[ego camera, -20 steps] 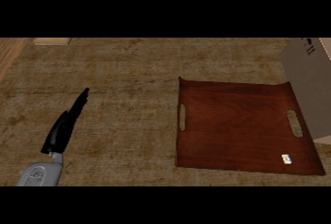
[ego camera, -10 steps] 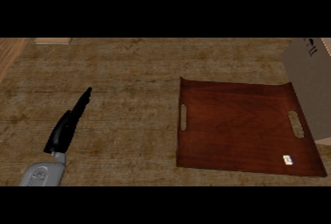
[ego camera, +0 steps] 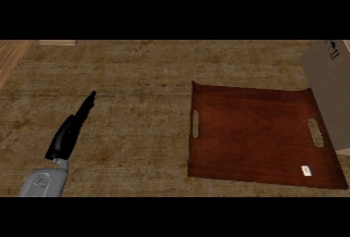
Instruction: Pick the cupcake from the tray and place it in the cardboard box
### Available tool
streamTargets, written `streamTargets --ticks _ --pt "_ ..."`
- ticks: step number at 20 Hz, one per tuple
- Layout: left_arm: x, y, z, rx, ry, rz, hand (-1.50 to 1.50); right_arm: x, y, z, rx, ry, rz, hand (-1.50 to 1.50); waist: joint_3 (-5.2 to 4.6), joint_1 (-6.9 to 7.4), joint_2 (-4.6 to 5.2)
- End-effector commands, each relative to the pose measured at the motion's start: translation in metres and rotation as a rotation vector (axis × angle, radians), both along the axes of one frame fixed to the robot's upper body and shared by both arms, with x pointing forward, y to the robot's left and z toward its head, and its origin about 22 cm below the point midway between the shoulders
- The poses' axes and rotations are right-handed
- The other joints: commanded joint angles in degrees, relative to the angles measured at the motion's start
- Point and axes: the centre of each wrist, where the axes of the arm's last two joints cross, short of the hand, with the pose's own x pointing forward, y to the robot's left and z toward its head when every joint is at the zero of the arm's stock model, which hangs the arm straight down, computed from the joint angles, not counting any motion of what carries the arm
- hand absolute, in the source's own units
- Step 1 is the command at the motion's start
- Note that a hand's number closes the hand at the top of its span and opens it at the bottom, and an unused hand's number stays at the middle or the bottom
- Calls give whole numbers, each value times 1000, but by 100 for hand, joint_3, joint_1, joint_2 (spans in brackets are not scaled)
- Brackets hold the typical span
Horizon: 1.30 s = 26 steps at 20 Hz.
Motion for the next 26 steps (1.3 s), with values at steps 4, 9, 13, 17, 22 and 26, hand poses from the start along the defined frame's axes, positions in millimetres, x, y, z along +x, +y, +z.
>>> streamTargets --ticks 4,9,13,17,22,26 --pt "1 -5 1 -13 4 3 0 8 -10 -32 196 -237 140 -150 4 -50 -14" --pt "-7 8 5 -7 -12 0 0 13 -17 -29 444 -491 128 -150 4 -11 -28" --pt "3 -16 -1 -4 -2 -2 0 10 -36 -42 598 -542 72 -150 5 -32 5" --pt "-8 -2 -3 3 2 -12 0 8 -49 -45 716 -674 -17 -150 9 41 16" --pt "2 -6 -1 1 -3 4 0 -35 -94 -52 709 -819 -44 -150 12 -15 22" --pt "-3 -3 3 -8 -7 -12 0 -60 -119 -47 713 -900 -59 -150 19 36 27"
